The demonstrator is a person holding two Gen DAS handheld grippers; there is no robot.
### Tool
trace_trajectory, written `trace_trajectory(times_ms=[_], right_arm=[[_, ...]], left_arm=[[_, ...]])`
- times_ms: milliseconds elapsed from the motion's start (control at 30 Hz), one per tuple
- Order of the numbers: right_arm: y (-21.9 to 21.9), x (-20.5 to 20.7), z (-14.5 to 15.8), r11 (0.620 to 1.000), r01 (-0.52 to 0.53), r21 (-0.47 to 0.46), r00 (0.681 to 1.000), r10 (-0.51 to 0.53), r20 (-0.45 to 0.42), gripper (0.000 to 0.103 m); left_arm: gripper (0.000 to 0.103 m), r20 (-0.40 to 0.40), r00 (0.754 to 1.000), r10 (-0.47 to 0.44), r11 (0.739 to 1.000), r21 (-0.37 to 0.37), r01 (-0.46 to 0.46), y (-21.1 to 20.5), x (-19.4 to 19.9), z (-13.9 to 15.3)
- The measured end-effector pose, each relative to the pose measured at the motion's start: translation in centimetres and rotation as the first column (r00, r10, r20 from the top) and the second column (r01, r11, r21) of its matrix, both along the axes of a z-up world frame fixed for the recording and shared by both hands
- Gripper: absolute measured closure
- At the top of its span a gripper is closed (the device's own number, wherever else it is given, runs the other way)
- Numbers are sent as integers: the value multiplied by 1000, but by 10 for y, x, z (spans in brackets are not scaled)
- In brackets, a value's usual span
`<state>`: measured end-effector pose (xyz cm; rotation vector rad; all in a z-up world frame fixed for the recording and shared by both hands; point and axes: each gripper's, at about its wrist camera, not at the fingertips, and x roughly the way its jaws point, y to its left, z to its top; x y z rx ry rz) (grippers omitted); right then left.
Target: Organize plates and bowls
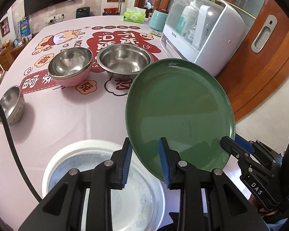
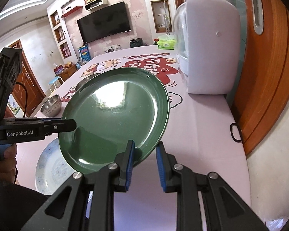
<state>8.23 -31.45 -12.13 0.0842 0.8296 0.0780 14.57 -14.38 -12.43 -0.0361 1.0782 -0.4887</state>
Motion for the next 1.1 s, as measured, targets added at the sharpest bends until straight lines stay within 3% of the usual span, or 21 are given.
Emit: trace_trajectory(times_ms=[533, 1100], right_arm=[[55, -41, 4, 999, -36, -33, 999, 36, -9, 81], [115, -77, -17, 994, -87, -71, 990, 78, -121, 80]], left_arm=[[76, -7, 1000, 20, 1000, 12, -20, 55, -45, 2], [76, -107, 993, 56, 998, 48, -51, 111, -77, -24]])
